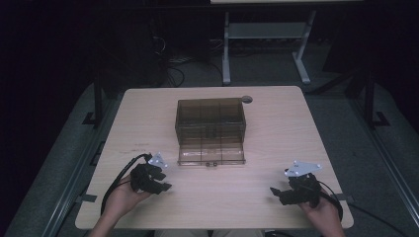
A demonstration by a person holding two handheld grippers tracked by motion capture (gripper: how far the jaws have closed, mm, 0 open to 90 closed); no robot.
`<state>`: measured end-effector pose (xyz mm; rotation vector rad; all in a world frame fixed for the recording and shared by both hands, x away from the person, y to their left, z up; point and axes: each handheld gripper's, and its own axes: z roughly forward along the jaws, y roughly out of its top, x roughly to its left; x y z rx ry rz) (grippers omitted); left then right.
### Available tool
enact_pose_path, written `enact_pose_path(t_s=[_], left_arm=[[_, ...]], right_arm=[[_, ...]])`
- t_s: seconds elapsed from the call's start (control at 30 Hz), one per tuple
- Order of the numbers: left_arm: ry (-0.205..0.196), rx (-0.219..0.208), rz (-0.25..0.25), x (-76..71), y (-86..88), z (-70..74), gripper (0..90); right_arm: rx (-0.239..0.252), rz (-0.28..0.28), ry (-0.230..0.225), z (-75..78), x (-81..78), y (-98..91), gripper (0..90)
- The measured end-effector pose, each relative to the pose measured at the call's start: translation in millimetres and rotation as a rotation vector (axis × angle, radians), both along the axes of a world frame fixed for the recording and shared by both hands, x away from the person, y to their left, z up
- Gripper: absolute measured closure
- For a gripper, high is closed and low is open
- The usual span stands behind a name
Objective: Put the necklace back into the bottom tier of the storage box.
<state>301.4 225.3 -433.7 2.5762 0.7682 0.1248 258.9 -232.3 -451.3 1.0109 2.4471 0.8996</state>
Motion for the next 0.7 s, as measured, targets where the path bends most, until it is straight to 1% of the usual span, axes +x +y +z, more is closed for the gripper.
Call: enact_pose_path(t_s=[0.03,0.07,0.27,0.33,0.4,0.5,0.53,0.6,0.7], left_arm=[[-0.002,0.003,-0.005,0.4,-1.0,-1.1,56.0],[0.008,0.016,-0.014,0.9,-2.3,-2.2,58.0],[0.017,0.027,-0.014,2.1,-4.7,-6.0,64.5],[0.020,0.031,-0.015,2.4,-4.7,-6.4,64.6],[0.022,0.021,-0.014,2.1,-4.2,-7.1,67.9],[0.022,0.022,-0.014,2.3,-3.6,-7.0,69.7],[0.018,0.032,-0.020,2.3,-3.0,-6.6,69.7],[0.002,0.035,-0.033,0.6,-3.2,-7.0,75.8],[0.005,0.033,-0.033,-0.5,-4.3,-7.1,77.8]], right_arm=[[0.000,0.000,0.000,0.0,0.0,0.0,16.6],[0.002,-0.002,0.000,0.3,-0.1,0.1,16.6],[0.003,-0.001,-0.002,0.8,-0.3,-0.1,16.6],[0.003,-0.001,-0.002,0.9,-0.4,-0.1,16.6],[0.002,-0.001,-0.003,0.9,-0.4,-0.1,16.6],[0.003,-0.001,-0.002,1.1,-0.5,-0.3,16.6],[0.003,-0.002,-0.002,1.2,-0.5,-0.3,16.6],[0.002,-0.001,-0.002,1.1,-0.5,-0.2,16.6],[0.001,0.000,-0.002,1.0,-0.4,-0.1,16.6]])
